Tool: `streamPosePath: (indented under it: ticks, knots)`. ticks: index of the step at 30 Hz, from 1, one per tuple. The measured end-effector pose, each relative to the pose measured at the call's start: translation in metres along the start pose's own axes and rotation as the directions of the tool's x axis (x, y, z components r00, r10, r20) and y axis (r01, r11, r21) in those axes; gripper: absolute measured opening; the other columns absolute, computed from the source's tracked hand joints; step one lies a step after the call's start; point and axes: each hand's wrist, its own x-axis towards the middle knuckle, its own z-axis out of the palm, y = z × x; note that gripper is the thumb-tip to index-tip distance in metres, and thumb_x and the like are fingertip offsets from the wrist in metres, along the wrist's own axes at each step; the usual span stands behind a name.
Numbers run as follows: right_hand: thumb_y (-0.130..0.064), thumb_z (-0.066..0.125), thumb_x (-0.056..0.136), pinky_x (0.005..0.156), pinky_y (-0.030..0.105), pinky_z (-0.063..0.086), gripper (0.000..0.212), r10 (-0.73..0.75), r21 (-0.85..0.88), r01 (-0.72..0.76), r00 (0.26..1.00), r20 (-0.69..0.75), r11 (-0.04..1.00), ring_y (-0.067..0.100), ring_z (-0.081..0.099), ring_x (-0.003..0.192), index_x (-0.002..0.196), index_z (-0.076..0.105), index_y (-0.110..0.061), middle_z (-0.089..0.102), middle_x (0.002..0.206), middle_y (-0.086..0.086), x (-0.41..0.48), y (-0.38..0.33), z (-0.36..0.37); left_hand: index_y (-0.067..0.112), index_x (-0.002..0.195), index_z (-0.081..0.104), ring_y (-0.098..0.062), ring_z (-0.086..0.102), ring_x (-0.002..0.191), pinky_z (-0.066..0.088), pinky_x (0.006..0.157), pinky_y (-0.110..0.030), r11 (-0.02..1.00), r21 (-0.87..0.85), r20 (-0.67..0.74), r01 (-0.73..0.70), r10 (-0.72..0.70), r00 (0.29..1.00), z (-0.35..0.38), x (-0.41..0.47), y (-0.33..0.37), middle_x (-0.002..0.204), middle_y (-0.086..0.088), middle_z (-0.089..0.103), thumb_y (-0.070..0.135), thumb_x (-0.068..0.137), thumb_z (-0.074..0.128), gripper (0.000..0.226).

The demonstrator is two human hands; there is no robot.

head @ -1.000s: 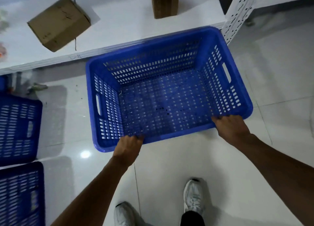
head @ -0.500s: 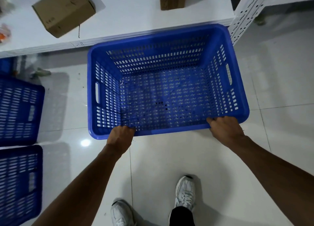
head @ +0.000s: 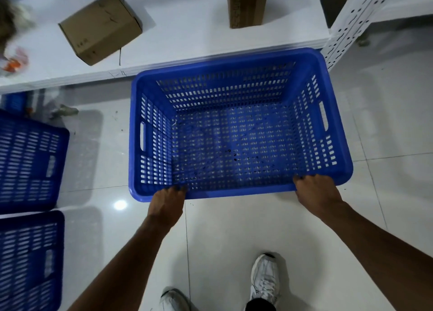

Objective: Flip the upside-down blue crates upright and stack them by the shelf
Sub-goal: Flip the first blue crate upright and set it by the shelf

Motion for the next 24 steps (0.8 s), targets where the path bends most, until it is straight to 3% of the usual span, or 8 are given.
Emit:
streamPosePath:
  ticks: [2, 4, 6, 11, 18, 24]
  knots:
    - [-0.015, 0.089, 0.056, 0.043, 0.030, 0.047, 0.021, 0.048, 0.025, -0.049, 0.999, 0.024, 0.999, 0.023, 0.063, 0.046, 0.062, 0.069, -0.012, 0.065, 0.052, 0.005, -0.001, -0.008, -0.011, 0.010, 0.120, 0.065, -0.029, 0.070, 0.095, 0.059, 0.078, -0.037, 0.999, -0.023, -0.010, -0.033, 0.033, 0.999, -0.001, 0.002, -0.002, 0.109, -0.010, 0.071, 0.002, 0.088, 0.063, 0.033]
    - [-0.022, 0.075, 0.080, 0.063, 0.033, 0.053, 0.019, 0.024, 0.085, -0.027, 0.999, 0.038, 0.996, 0.025, 0.071, 0.076, 0.095, 0.070, -0.012, 0.073, 0.083, 0.007, 0.001, -0.016, -0.019, 0.010, 0.111, 0.069, -0.031, 0.071, 0.086, 0.060, 0.069, -0.038, 0.995, -0.049, -0.016, -0.092, 0.092, 0.996, 0.002, 0.004, -0.001, 0.101, -0.010, 0.073, 0.003, 0.079, 0.075, 0.033]
    - [-0.025, 0.061, 0.091, 0.075, 0.034, 0.052, 0.028, -0.036, 0.143, 0.031, 0.999, 0.035, 0.989, 0.025, 0.068, 0.095, 0.117, 0.061, -0.014, 0.071, 0.104, 0.006, 0.005, -0.025, -0.021, 0.011, 0.109, 0.071, -0.031, 0.071, 0.086, 0.061, 0.067, -0.039, 0.988, -0.068, -0.031, -0.136, 0.134, 0.990, 0.004, 0.007, 0.002, 0.102, -0.010, 0.072, 0.008, 0.075, 0.081, 0.036]
    - [-0.017, 0.062, 0.087, 0.072, 0.037, 0.053, 0.027, -0.104, 0.183, 0.095, 0.994, 0.041, 0.978, 0.029, 0.068, 0.091, 0.114, 0.065, -0.014, 0.072, 0.099, 0.007, 0.006, -0.050, -0.020, 0.014, 0.123, 0.066, -0.030, 0.066, 0.105, 0.058, 0.086, -0.039, 0.980, -0.146, -0.028, -0.134, 0.132, 0.991, 0.006, 0.009, 0.002, 0.121, -0.009, 0.066, 0.014, 0.088, 0.070, 0.035]
    - [-0.014, 0.056, 0.092, 0.083, 0.039, 0.056, 0.026, -0.106, 0.115, 0.097, 0.992, 0.071, 0.989, 0.027, 0.067, 0.100, 0.118, 0.061, -0.013, 0.070, 0.108, 0.007, 0.007, -0.050, -0.019, 0.015, 0.127, 0.063, -0.029, 0.064, 0.109, 0.053, 0.092, -0.036, 0.980, -0.186, -0.004, -0.063, 0.064, 0.998, 0.004, 0.004, 0.000, 0.124, -0.008, 0.066, 0.011, 0.093, 0.063, 0.034]
    - [-0.020, 0.062, 0.089, 0.094, 0.038, 0.050, 0.036, -0.016, 0.186, 0.000, 0.996, 0.087, 0.983, 0.027, 0.061, 0.111, 0.124, 0.057, -0.013, 0.065, 0.119, 0.007, 0.002, -0.056, -0.020, 0.016, 0.143, 0.041, -0.028, 0.050, 0.131, 0.039, 0.110, -0.039, 0.993, -0.114, 0.113, -0.016, 0.029, 0.993, -0.001, -0.002, 0.006, 0.143, -0.006, 0.053, 0.034, 0.094, 0.059, 0.055]
